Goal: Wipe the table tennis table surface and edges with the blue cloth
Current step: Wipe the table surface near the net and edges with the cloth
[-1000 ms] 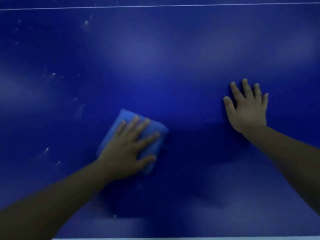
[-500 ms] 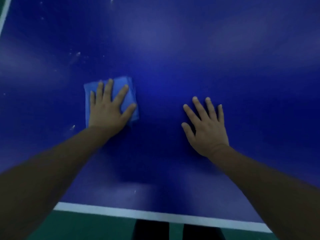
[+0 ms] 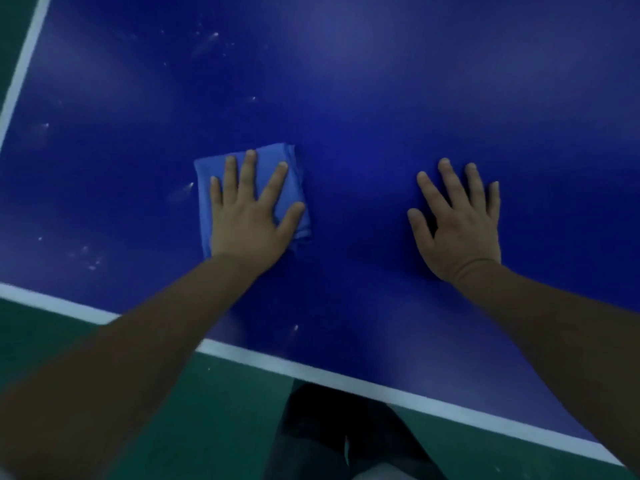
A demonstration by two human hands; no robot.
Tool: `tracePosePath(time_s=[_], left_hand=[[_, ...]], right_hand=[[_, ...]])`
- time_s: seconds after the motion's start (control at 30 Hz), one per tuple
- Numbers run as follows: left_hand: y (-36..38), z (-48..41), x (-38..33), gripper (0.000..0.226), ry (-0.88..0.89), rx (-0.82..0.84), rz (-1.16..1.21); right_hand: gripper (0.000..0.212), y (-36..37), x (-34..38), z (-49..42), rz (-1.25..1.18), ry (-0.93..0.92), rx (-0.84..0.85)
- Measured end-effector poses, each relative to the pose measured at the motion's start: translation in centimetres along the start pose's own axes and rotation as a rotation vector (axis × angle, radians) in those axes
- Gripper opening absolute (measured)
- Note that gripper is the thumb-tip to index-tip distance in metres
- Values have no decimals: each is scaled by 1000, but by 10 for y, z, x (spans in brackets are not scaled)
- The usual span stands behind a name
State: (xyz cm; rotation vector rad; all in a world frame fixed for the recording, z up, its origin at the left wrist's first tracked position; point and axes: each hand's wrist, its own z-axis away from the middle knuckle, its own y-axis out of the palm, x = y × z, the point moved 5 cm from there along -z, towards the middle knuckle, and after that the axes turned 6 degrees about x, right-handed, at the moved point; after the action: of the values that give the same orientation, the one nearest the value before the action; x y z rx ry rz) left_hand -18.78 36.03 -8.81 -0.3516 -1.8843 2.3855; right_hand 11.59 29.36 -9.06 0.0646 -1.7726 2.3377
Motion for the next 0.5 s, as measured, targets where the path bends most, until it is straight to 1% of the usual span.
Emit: tracePosePath(time_s=[0.03,0.07,0.13,0.2,0.23,0.27,0.3,0.33,0.4,0.43,0.47,0.5], left_hand=[[7,20,-14,70,-11,-8,3],[15,47,-33,70,35,-5,-6],[33,108,-64,68,192,10,-25],[41,145,-67,68,323,37,-41],[40,147,-59,67,376,52,-52],[37,141,-48,67,392,48,-74],[32,128,-32,68,347,43,-83],[26,112,-15,69,227,35,-75],[17,89,14,72,-97,17,6],[18,88,13,72,-197,11,30],[23,97,0,72,-226,8,24],[31,112,-21,71,-182,6,7]], right_hand=[[64,0,-1,1,-5,2,1],[64,-1,-1,1,-11,4,0],[64,-1,1,1,-15,6,4],[63,0,1,2,4,10,15],[63,0,0,2,20,14,19],[63,1,-1,3,31,18,23],[63,2,-1,2,36,19,26],[63,1,-1,2,37,18,24],[64,2,-2,1,35,14,7],[65,2,-2,1,35,13,-1],[65,2,-2,1,35,12,-5],[65,3,-2,1,36,10,-5]])
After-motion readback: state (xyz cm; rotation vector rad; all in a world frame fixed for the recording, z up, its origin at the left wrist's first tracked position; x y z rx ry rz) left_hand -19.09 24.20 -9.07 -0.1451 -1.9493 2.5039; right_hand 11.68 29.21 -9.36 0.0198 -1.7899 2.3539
